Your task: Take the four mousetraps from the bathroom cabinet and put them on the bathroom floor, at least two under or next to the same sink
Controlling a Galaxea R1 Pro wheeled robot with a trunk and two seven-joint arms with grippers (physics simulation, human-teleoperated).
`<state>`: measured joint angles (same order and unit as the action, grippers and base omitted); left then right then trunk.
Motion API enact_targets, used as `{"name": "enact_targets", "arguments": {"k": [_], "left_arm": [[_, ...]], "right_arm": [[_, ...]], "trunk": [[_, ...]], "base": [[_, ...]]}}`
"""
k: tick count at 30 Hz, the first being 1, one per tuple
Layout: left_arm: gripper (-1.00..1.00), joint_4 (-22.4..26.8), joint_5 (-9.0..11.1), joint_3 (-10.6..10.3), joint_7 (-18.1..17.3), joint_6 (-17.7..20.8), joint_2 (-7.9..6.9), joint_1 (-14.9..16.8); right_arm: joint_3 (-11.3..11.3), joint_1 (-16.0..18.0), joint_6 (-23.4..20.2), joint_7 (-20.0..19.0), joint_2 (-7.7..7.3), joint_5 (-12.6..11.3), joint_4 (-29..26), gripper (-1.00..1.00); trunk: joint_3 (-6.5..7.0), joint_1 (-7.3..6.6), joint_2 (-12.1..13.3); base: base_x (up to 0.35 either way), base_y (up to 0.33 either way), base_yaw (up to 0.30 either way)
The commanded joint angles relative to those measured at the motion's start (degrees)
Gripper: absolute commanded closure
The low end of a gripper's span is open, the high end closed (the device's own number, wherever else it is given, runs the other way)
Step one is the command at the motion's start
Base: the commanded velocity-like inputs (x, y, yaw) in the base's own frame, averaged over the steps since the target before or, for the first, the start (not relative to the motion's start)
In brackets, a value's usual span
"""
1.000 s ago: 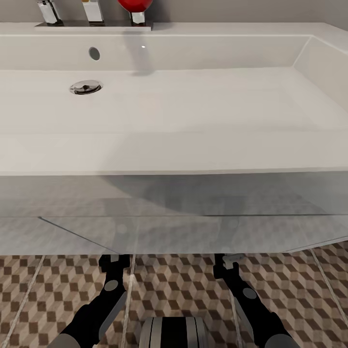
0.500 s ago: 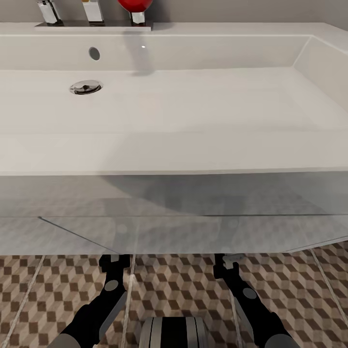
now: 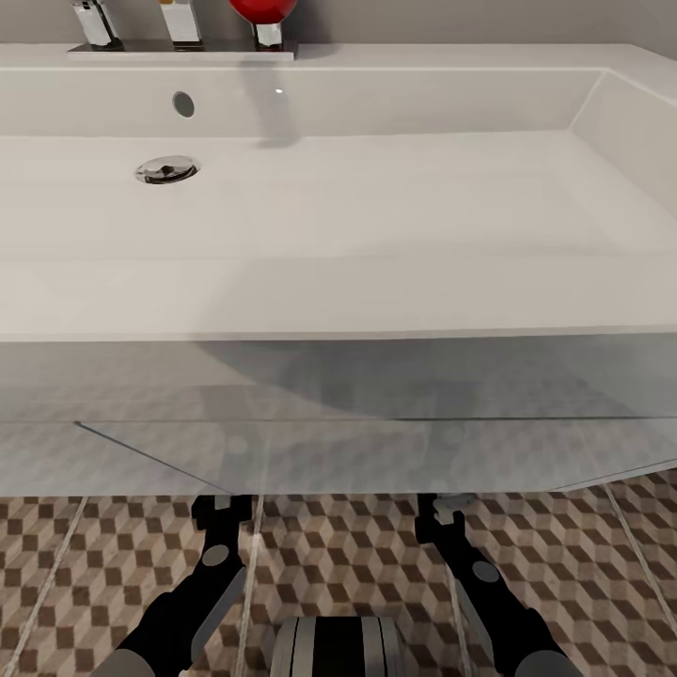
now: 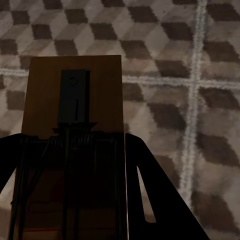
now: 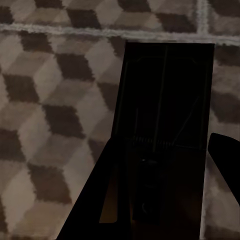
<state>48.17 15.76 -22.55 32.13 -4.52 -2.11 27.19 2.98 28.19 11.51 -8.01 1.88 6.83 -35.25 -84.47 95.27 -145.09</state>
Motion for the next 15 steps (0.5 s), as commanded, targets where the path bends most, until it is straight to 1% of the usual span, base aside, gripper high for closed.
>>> {"name": "enact_targets", "arguments": {"k": [1,4,7,9,12,15], "left_arm": [[1.0,-0.03,0.43,-0.39,0.5,-0.25,-0.11,0.06],[1.0,-0.09,0.42,-0.37,0.49,-0.13,-0.15,0.06],[1.0,-0.27,0.42,-0.31,0.46,-0.07,-0.37,0.06],[1.0,-0.45,0.43,0.16,0.42,-0.06,-0.47,0.06],[1.0,-0.74,0.42,0.95,0.38,-0.05,-0.39,0.06],[1.0,-1.57,0.42,1.25,-0.24,-0.12,-0.3,0.12]], "right_arm": [[0.33,0.04,0.19,-0.25,0.06,0.57,0.07,1.0],[0.41,0.1,0.13,0.28,0.06,0.56,0.42,1.0],[0.4,0.7,0.11,2.38,0.06,0.56,1.79,1.0],[0.38,1.85,0.1,3.78,0.06,0.6,3.61,1.0],[0.36,2.61,0.16,4.46,0.06,0.69,5.16,1.0],[0.3,2.88,0.12,4.71,0.06,0.72,5.76,1.0]], "trunk": [[-0.03,-0.01,-0.01],[-0.03,-0.01,-0.01],[-0.03,-0.01,-0.01],[-0.03,-0.01,-0.01],[-0.03,-0.01,-0.01],[-0.03,-0.01,-0.01]], "base": [[0.0,0.0,0.0],[0.0,0.0,0.0],[0.0,0.0,0.0],[0.0,0.0,0.0],[0.0,0.0,0.0],[0.0,0.0,0.0]]}}
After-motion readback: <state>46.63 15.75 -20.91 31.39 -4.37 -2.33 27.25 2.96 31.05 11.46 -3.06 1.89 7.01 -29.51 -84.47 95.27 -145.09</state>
